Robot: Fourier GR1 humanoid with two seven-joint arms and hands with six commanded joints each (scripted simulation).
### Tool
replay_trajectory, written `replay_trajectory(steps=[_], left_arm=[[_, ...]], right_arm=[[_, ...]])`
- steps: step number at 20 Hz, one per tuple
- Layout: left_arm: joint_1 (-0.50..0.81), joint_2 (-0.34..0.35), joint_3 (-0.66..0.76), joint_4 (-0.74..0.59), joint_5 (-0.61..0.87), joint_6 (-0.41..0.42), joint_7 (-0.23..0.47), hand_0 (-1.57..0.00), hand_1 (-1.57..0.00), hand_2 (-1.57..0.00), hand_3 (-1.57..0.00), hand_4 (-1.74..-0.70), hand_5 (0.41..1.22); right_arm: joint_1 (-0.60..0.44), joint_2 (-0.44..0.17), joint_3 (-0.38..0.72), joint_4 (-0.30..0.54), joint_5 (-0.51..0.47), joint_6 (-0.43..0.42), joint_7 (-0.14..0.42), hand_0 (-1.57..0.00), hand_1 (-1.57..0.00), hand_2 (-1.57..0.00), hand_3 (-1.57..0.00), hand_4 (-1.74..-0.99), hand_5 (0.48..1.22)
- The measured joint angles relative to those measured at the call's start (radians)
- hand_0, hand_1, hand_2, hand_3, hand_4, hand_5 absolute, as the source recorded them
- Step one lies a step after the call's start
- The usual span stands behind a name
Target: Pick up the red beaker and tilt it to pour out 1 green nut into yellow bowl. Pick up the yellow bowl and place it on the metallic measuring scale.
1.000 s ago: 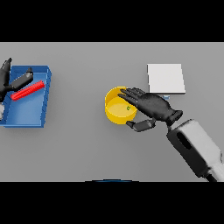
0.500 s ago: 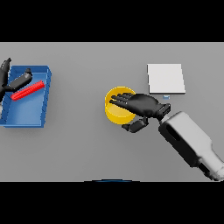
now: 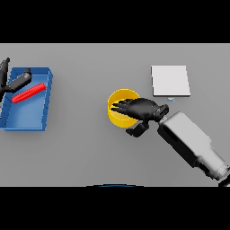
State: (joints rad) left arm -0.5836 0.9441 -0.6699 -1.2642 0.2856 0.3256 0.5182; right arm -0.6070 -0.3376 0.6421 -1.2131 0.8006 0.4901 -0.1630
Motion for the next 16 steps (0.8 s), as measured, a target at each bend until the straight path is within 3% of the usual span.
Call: replay_trajectory(steps=[3,5,6,9,11,13,16], left_arm=[[-0.001,0.002,0.005,0.0,0.009,-0.012,-0.01,0.0,0.0,0.0,0.0,-0.79,0.723],[-0.008,-0.007,0.001,0.004,0.002,-0.005,-0.006,0.0,0.0,0.0,0.0,-0.79,0.723],[-0.002,-0.007,0.004,0.007,0.003,0.001,-0.014,0.0,0.0,0.0,0.0,-0.8,0.725],[0.0,0.007,0.013,-0.003,0.013,-0.002,-0.008,0.0,0.0,0.0,0.0,-0.8,0.728],[0.006,0.008,0.006,-0.021,0.011,0.002,-0.005,0.0,0.0,0.0,0.0,-0.8,0.727],[0.013,0.01,0.006,-0.017,0.01,0.005,-0.006,0.0,0.0,0.0,0.0,-0.8,0.725],[0.018,0.016,0.007,-0.031,0.012,0.009,-0.003,0.0,0.0,0.0,0.0,-0.81,0.724]], right_arm=[[-0.006,0.004,0.006,0.003,0.013,0.004,0.031,-0.09,-0.11,-0.13,-0.16,-1.362,0.82],[-0.01,0.001,0.021,0.005,0.029,0.003,0.028,-0.51,-0.44,-0.39,-0.36,-1.425,0.964],[-0.011,-0.001,0.018,0.009,0.024,0.009,0.018,-0.72,-0.66,-0.62,-0.47,-1.488,1.016],[-0.022,-0.004,0.022,0.009,0.003,0.061,0.012,-1.14,-1.11,-1.09,-0.87,-1.604,1.116],[-0.036,-0.001,0.022,0.019,-0.007,0.092,0.012,-1.29,-1.27,-1.26,-1.02,-1.649,1.154],[-0.023,-0.012,0.019,0.001,-0.018,0.095,0.015,-1.39,-1.38,-1.31,-1.14,-1.682,1.178],[-0.016,-0.022,0.017,-0.031,-0.021,0.114,0.039,-1.48,-1.47,-1.42,-1.18,-1.711,1.199]])
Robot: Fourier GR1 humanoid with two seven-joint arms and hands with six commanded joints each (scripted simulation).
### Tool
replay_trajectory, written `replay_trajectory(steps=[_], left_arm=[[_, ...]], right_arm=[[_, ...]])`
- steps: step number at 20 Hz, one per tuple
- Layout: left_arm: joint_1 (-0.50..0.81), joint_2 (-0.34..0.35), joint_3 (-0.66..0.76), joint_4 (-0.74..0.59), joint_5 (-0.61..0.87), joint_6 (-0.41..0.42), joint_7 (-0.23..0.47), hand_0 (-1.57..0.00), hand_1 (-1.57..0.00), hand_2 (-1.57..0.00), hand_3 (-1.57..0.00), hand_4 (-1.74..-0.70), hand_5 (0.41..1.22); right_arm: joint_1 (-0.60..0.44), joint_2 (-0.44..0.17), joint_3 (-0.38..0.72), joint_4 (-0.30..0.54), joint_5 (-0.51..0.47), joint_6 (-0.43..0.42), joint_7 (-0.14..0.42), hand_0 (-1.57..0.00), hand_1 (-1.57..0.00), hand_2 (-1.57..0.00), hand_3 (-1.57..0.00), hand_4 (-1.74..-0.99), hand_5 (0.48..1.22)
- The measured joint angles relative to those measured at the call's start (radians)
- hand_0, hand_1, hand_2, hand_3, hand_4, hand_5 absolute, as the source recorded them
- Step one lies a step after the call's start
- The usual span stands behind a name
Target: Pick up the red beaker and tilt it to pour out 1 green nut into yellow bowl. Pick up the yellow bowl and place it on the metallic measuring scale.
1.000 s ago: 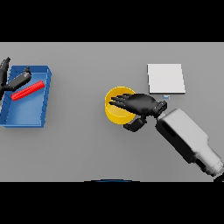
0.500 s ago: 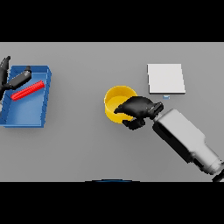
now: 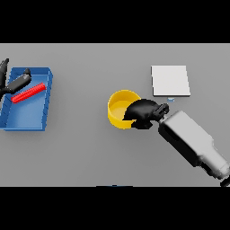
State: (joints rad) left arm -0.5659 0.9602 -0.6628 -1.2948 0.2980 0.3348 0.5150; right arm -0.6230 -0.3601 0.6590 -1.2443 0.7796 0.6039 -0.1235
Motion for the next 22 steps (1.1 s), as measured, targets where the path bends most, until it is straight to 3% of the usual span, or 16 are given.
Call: replay_trajectory(steps=[4,7,9,11,15,18,20,22], left_arm=[[0.0,0.003,-0.005,-0.018,-0.006,0.004,-0.002,0.0,0.0,0.0,0.0,-0.8,0.724],[-0.003,0.004,-0.001,-0.002,-0.003,-0.002,0.002,0.0,0.0,0.0,0.0,-0.8,0.721],[-0.003,-0.002,-0.003,0.007,-0.007,-0.002,-0.004,0.0,0.0,0.0,0.0,-0.8,0.719],[-0.003,0.001,0.002,-0.001,0.002,-0.005,-0.005,0.0,0.0,0.0,0.0,-0.8,0.722],[-0.019,-0.003,0.003,0.014,-0.002,-0.01,-0.002,0.0,0.0,0.0,0.0,-0.8,0.723],[-0.013,0.004,-0.002,-0.004,-0.012,0.001,-0.003,0.0,0.0,0.0,0.0,-0.8,0.73],[-0.003,0.015,0.004,-0.019,-0.004,0.004,-0.007,0.0,0.0,0.0,0.0,-0.81,0.741],[-0.009,0.024,0.003,-0.034,-0.009,0.008,0.011,0.0,0.0,0.0,0.0,-0.8,0.737]], right_arm=[[0.011,-0.021,-0.021,-0.057,-0.017,0.006,0.013,-1.53,-1.53,-1.49,-1.19,-1.729,1.212],[-0.006,-0.051,-0.052,-0.109,-0.038,0.031,0.02,-1.55,-1.55,-1.51,-1.38,-1.731,1.216],[-0.024,-0.084,-0.081,-0.168,-0.06,0.071,0.032,-1.56,-1.56,-1.53,-1.35,-1.728,1.218],[-0.045,-0.094,-0.107,-0.192,-0.065,0.098,0.083,-1.56,-1.56,-1.54,-1.31,-1.724,1.219],[-0.054,-0.093,-0.134,-0.207,-0.079,0.115,0.132,-1.57,-1.57,-1.56,-1.25,-1.72,1.219],[-0.075,-0.123,-0.148,-0.223,-0.081,0.115,0.108,-1.57,-1.57,-1.57,-1.26,-1.719,1.22],[-0.099,-0.145,-0.162,-0.196,-0.068,0.09,0.096,-1.57,-1.57,-1.57,-1.33,-1.72,1.221],[-0.122,-0.161,-0.184,-0.154,-0.057,0.067,0.109,-1.57,-1.57,-1.57,-1.27,-1.719,1.221]])
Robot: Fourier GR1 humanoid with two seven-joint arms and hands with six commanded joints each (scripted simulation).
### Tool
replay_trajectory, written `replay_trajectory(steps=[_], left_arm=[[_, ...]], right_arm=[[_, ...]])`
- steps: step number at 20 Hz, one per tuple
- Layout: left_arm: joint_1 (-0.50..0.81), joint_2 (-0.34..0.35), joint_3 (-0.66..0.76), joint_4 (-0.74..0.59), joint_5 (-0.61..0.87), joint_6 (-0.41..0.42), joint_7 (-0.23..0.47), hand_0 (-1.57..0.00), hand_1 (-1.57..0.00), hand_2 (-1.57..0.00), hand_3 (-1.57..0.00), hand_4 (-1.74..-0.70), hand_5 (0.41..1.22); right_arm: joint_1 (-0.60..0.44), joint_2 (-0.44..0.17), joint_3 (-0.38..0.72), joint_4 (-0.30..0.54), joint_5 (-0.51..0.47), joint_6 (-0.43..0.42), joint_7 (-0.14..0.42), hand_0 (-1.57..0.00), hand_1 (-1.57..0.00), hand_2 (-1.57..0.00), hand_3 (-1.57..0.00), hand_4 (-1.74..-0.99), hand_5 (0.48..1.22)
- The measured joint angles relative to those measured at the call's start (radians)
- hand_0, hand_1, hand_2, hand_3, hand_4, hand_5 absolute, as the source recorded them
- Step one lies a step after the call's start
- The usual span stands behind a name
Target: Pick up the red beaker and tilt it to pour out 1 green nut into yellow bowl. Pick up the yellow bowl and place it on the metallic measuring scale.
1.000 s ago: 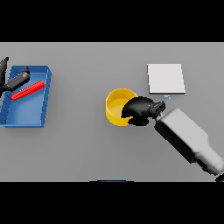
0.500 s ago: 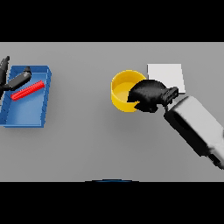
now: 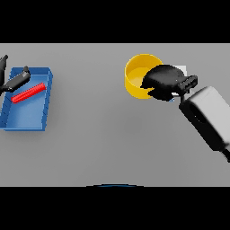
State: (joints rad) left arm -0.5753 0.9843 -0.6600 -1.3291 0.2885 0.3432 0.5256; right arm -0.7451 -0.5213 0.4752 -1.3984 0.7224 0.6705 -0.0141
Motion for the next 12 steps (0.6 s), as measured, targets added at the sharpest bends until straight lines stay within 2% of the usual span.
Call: replay_trajectory(steps=[5,6,10,12], left_arm=[[0.012,0.011,-0.009,-0.038,0.002,0.008,0.046,0.0,0.0,0.0,0.0,-0.82,0.75],[0.016,0.01,-0.01,-0.039,0.002,0.011,0.05,0.0,0.0,0.0,0.0,-0.82,0.759],[0.004,0.01,-0.007,-0.026,0.0,0.007,0.074,0.0,0.0,0.0,0.0,-0.83,0.774],[0.005,0.009,-0.012,-0.026,-0.004,0.011,0.08,0.0,0.0,0.0,0.0,-0.82,0.765]], right_arm=[[-0.029,-0.042,-0.053,0.148,0.011,-0.073,-0.031,-1.57,-1.57,-1.57,-1.21,-1.72,1.221],[-0.04,-0.043,-0.066,0.181,0.009,-0.078,-0.025,-1.57,-1.57,-1.57,-1.2,-1.72,1.221],[-0.048,-0.045,-0.08,0.308,0.036,-0.147,-0.07,-1.57,-1.57,-1.57,-1.17,-1.72,1.221],[-0.057,-0.039,-0.09,0.371,0.053,-0.174,-0.082,-1.57,-1.57,-1.57,-1.21,-1.722,1.221]])
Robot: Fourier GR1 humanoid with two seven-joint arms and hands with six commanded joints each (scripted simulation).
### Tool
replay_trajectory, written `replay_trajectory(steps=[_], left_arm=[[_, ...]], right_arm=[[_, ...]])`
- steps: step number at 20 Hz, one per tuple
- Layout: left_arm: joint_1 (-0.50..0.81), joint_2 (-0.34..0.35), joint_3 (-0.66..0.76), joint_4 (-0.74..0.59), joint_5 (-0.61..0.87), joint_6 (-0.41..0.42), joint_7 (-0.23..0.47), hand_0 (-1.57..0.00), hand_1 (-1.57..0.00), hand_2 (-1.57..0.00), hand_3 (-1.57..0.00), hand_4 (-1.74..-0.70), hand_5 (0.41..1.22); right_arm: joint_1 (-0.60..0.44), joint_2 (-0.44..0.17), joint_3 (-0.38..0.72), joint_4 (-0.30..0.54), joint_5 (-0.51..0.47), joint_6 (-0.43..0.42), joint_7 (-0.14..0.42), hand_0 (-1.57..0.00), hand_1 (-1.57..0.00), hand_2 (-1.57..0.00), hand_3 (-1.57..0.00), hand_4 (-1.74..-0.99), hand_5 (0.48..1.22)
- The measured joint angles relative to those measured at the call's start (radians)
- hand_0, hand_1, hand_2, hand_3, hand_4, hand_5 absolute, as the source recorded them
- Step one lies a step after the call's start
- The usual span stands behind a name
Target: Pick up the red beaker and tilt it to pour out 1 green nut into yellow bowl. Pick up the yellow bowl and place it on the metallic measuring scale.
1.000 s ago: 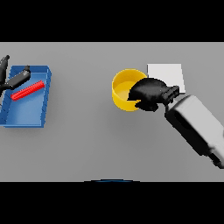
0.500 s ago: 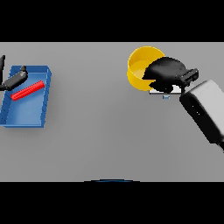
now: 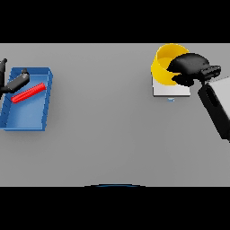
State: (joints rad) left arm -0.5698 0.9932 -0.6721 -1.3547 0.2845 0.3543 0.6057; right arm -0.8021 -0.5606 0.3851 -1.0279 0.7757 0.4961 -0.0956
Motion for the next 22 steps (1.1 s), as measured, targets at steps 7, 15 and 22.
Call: replay_trajectory(steps=[7,15,22], left_arm=[[0.008,0.01,0.006,0.005,0.006,-0.01,-0.012,0.0,0.0,0.0,0.0,-0.8,0.743],[-0.012,0.003,0.006,0.012,-0.003,-0.006,-0.005,0.0,0.0,0.0,0.0,-0.81,0.734],[-0.009,-0.015,-0.002,0.026,-0.003,-0.008,-0.004,0.0,0.0,0.0,0.0,-0.81,0.742]], right_arm=[[-0.035,0.053,-0.014,0.233,0.06,-0.115,-0.057,-1.57,-1.56,-1.57,-1.43,-1.725,1.221],[-0.057,0.095,-0.034,0.359,0.082,-0.173,-0.083,-1.53,-1.4,-1.57,-1.32,-1.725,1.221],[-0.098,0.105,-0.066,0.413,0.067,-0.116,-0.071,-0.62,-0.55,-0.69,-0.67,-1.444,0.887]])
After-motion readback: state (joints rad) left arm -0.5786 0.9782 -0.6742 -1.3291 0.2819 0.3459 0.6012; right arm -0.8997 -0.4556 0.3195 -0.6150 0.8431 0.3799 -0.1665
